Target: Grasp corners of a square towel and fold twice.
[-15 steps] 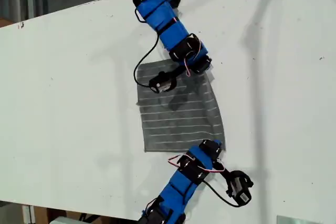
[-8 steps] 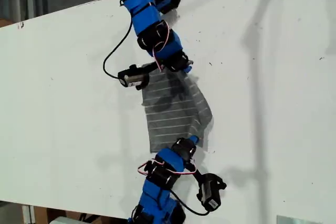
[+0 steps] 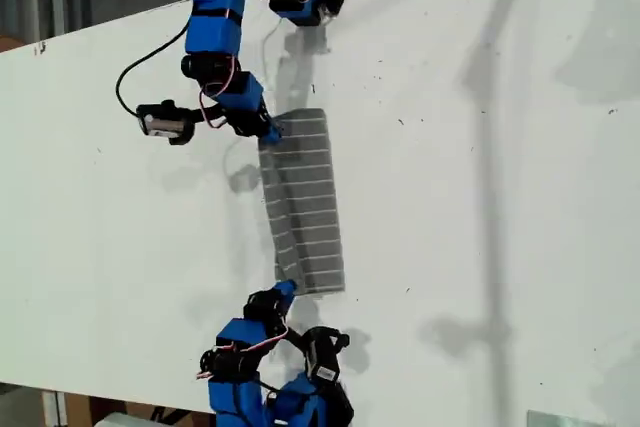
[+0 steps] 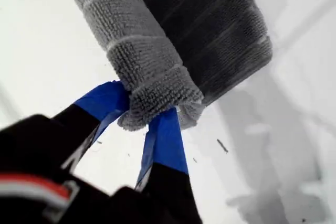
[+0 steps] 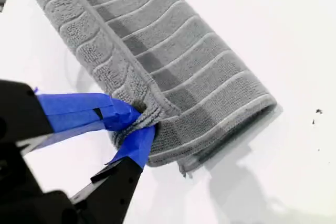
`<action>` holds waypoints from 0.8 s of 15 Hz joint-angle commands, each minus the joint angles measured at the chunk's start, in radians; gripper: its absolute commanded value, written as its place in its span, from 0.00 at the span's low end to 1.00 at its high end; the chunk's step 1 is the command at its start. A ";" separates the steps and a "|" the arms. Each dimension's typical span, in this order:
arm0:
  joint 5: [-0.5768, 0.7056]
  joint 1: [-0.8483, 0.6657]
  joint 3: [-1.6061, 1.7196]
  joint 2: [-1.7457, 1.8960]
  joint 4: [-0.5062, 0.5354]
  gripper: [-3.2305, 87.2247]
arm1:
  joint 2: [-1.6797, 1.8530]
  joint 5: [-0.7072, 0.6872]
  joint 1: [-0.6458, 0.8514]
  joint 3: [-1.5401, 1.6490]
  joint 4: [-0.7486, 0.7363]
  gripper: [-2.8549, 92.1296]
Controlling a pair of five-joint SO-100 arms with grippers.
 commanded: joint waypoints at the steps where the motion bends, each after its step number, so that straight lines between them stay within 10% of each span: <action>1: 0.055 -0.141 0.095 0.098 -0.035 0.04 | -0.021 -0.078 0.114 -0.057 -0.018 0.03; 6: 0.227 -0.486 0.057 -0.181 -0.094 0.04 | -0.433 -0.160 0.279 -0.316 -0.018 0.03; 12: 0.242 -0.476 -0.212 -0.463 0.038 0.04 | -0.624 -0.172 0.310 -0.428 0.020 0.03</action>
